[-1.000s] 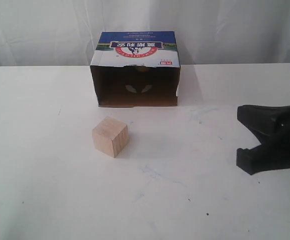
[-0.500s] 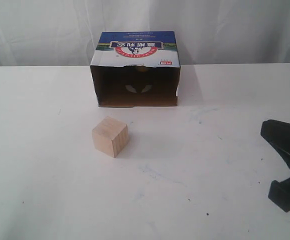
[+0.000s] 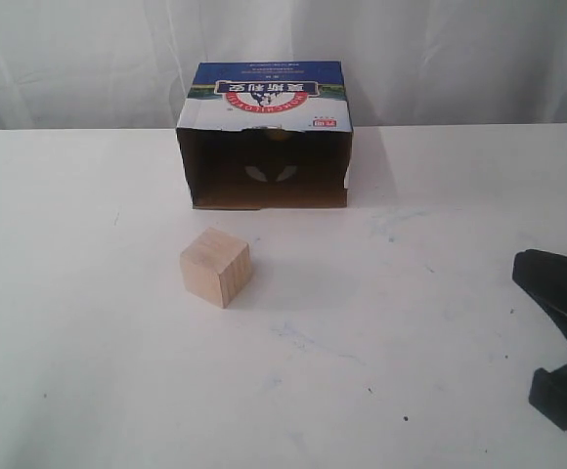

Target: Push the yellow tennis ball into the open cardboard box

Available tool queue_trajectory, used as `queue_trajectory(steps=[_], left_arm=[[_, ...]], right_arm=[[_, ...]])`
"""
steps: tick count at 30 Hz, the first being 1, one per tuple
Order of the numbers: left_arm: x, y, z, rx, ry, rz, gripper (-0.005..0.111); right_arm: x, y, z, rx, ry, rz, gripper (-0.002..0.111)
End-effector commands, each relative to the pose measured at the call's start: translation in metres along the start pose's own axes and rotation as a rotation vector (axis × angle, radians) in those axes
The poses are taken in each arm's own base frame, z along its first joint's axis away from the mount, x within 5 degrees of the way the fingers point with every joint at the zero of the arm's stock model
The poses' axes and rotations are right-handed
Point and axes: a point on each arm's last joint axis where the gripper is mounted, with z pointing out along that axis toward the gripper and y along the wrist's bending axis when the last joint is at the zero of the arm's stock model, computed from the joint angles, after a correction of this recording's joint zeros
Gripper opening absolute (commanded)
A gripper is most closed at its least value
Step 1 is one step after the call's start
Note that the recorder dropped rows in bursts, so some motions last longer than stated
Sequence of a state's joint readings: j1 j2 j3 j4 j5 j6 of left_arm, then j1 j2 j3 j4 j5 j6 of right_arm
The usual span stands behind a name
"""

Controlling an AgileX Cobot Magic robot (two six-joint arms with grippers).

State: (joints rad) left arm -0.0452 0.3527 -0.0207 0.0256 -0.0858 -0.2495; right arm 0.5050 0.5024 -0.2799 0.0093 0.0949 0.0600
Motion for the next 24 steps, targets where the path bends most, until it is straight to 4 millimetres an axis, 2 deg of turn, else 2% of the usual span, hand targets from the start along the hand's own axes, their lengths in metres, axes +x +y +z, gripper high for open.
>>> queue_trajectory(steps=[1,6,11,13,16,21,24], left_arm=[[0.003,0.0,0.0,0.004,0.013,0.002,0.0],[0.003,0.0,0.0,0.004,0.013,0.002,0.0],[0.003,0.0,0.0,0.004,0.013,0.002,0.0],[0.003,0.0,0.0,0.004,0.013,0.002,0.0],[0.003,0.0,0.0,0.004,0.013,0.002,0.0],[0.003,0.0,0.0,0.004,0.013,0.002,0.0],[0.003,0.0,0.0,0.004,0.013,0.002,0.0]], right_arm=[[0.006,-0.001,-0.01,0.0,-0.054,0.004,0.0],[0.027,-0.003,-0.025,0.0,-0.122,0.004,0.0],[0.057,-0.005,-0.029,-0.006,-0.221,0.004,0.0],[0.053,-0.004,-0.032,-0.011,-0.298,0.004,0.0],[0.063,-0.007,-0.033,0.023,-0.211,0.008,0.0],[0.065,-0.012,-0.041,0.12,-0.234,0.019,0.0],[0.075,-0.016,-0.04,0.192,-0.127,0.038,0.0]])
